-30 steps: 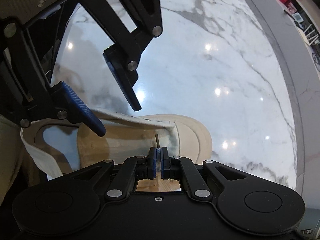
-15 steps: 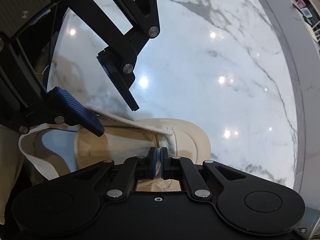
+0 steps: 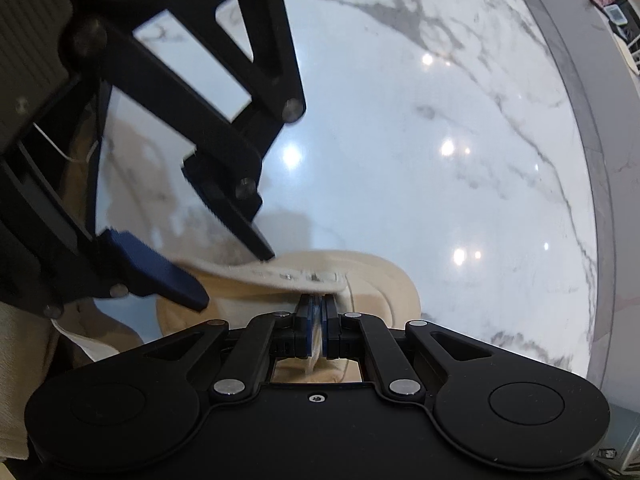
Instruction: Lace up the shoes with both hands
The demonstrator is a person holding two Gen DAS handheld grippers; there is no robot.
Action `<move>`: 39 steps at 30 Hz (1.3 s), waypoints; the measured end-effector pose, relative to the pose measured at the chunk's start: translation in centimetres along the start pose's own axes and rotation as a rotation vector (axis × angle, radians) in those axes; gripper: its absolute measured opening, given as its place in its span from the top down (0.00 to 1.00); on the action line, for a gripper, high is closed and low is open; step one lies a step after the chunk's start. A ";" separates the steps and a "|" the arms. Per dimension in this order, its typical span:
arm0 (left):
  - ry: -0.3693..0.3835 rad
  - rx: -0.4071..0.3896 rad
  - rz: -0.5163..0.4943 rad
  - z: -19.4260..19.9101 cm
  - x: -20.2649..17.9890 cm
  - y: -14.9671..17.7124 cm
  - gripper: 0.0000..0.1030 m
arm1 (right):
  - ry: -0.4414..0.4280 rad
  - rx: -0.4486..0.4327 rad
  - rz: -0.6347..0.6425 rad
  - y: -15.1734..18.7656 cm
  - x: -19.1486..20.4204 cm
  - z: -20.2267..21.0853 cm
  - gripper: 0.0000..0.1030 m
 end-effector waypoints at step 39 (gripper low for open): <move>-0.023 0.030 -0.211 -3.1 2.0 1.5 0.74 | -0.028 -0.170 -0.032 3.2 -0.3 1.0 1.00</move>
Point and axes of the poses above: each gripper's, at about its wrist camera, not at the fingertips, and z roughly against the way its jaws point, x to its left, y to its underside, the point moved 4 cm from there along -z, roughly the way its jaws point, and after that the axes turned 13 degrees about -z, right-handed, at the moved point
